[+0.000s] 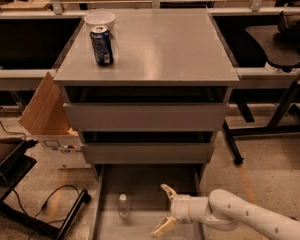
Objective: Place water bottle into bottom drawer
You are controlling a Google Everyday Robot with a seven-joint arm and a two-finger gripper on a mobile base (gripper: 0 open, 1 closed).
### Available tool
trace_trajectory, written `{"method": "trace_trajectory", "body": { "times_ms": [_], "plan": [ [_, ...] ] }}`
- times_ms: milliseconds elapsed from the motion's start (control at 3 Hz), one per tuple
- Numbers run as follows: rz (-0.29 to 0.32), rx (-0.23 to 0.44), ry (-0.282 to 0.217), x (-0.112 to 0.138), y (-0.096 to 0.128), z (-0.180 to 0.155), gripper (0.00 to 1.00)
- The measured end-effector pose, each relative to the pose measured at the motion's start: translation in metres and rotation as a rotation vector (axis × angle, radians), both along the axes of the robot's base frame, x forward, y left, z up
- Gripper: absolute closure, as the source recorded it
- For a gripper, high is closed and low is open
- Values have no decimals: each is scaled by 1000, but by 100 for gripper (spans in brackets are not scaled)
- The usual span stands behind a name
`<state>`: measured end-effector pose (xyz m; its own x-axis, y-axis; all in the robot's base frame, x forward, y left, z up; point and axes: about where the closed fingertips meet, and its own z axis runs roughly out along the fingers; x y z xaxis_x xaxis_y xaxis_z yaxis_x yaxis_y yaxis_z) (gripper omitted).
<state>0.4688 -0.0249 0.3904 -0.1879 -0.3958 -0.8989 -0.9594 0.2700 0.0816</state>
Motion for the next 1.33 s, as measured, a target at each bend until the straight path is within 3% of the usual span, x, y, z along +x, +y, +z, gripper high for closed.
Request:
{"method": "trace_trajectory", "body": {
  "times_ms": [333,1000,1333],
  "plan": [
    [-25,-52,6,0,-8,8,0],
    [-282,-300,116,-32,-53,55,0],
    [-369,-407,142,-63,-66,78,0]
  ]
}}
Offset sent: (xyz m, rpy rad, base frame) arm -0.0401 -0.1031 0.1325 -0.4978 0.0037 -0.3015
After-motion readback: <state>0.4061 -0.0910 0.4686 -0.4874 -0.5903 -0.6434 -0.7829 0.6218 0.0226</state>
